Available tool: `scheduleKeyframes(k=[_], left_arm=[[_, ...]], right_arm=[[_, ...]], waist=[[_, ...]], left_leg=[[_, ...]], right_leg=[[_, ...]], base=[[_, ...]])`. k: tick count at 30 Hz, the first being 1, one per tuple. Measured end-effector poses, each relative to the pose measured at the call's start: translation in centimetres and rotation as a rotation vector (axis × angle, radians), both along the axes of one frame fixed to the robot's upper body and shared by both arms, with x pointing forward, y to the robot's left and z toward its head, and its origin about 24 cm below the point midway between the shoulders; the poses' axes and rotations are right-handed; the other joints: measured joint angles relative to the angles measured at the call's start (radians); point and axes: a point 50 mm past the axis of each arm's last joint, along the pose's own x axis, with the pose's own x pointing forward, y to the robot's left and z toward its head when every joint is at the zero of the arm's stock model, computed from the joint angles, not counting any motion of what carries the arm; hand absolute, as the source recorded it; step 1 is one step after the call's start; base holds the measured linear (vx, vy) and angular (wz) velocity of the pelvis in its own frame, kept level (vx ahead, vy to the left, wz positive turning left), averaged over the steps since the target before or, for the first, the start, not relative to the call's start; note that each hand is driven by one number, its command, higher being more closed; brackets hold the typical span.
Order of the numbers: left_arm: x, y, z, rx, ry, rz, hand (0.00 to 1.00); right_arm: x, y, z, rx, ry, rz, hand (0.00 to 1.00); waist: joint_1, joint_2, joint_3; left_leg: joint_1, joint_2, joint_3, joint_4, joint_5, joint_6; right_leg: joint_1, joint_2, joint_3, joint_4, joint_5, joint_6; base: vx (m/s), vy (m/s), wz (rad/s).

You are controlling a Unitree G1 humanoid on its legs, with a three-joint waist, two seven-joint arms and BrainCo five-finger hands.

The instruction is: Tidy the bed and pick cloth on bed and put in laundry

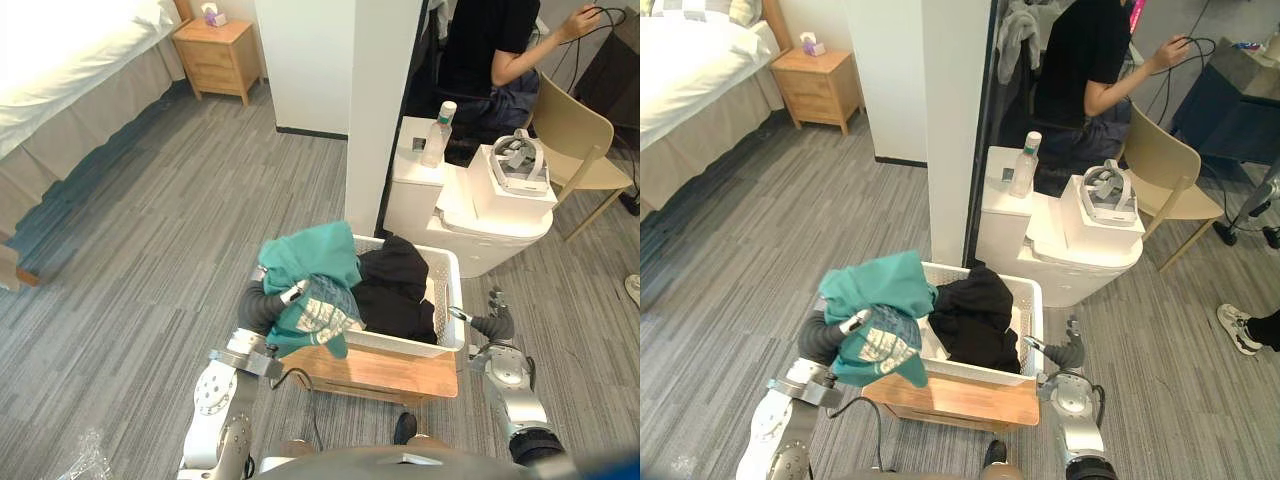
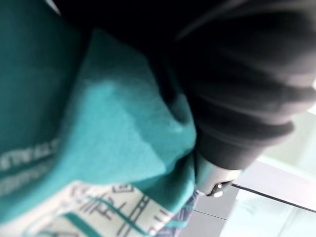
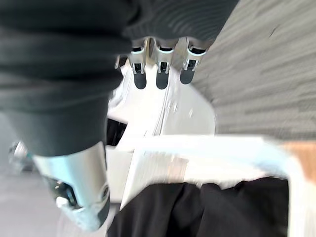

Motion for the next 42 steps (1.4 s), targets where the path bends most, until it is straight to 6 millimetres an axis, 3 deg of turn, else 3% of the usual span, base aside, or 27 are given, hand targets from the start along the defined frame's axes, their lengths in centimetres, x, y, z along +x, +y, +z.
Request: scheduleKeyframes(k=[5,10,17,27,34,37,42], left_arm=[[2.0,0.4,2.2,0.095,-0.091,0.099,1.0],[4.5,2.0,1.3,0.311,-0.021,0.219,1.0],[6.5,3.4,0.6,0.401,0.048,0.276,1.0],[7.7,3.1,-1.9,0.464,0.189,0.202,1.0],[7.9,1.9,-5.0,0.547,0.336,0.125,1.0],[8.6,1.7,-6.2,0.58,0.402,0.106,1.0],[10.4,1.1,-5.9,0.697,0.39,0.108,1.0]], right_arm=[[-4.5,-1.3,-2.4,-0.012,0.15,-0.078,0.0],[-8.8,-3.5,-4.1,0.012,0.26,-0.209,0.0],[-13.6,-5.1,-5.4,0.041,0.36,-0.3,0.0],[-14.4,-5.1,-5.7,0.079,0.343,-0.271,0.0],[-14.6,-3.4,-6.5,0.134,0.344,-0.24,0.0],[-13.9,-3.2,-6.4,0.147,0.322,-0.233,0.0],[-12.9,-2.6,-6.4,0.181,0.292,-0.206,0.0]], waist=[[-0.035,0.007,-0.017],[-0.091,0.009,-0.043],[-0.13,0.004,-0.047],[-0.145,0.005,-0.051],[-0.157,0.006,-0.052],[-0.169,0.002,-0.034],[-0.188,0.009,0.028]], left_leg=[[0.014,0.005,0.044,0.022,-0.026,-0.002],[0.029,0.007,0.081,0.018,-0.028,-0.004],[0.06,0.011,0.123,0.002,-0.036,-0.012],[0.084,0.012,0.165,-0.001,-0.047,-0.02],[0.081,0.013,0.195,0.003,-0.059,-0.023],[0.053,0.014,0.215,0.022,-0.071,-0.021],[0.029,0.031,0.245,0.063,-0.097,-0.027]], right_leg=[[-0.001,0.007,0.051,-0.001,0.001,0.0],[-0.013,0.016,0.079,-0.003,0.006,-0.003],[-0.016,0.029,0.122,-0.006,0.008,-0.006],[-0.019,0.04,0.158,-0.001,0.008,-0.006],[-0.036,0.052,0.189,-0.001,0.007,-0.007],[-0.065,0.054,0.22,0.0,0.005,-0.01],[-0.094,0.068,0.25,0.008,0.008,-0.007]], base=[[-0.02,0.014,-0.26],[-0.01,-0.003,-0.23],[-0.02,-0.007,-0.22],[-0.01,-0.007,-0.12],[-0.02,-0.022,-0.11],[-0.04,-0.024,-0.18],[-0.02,-0.032,-0.21]])
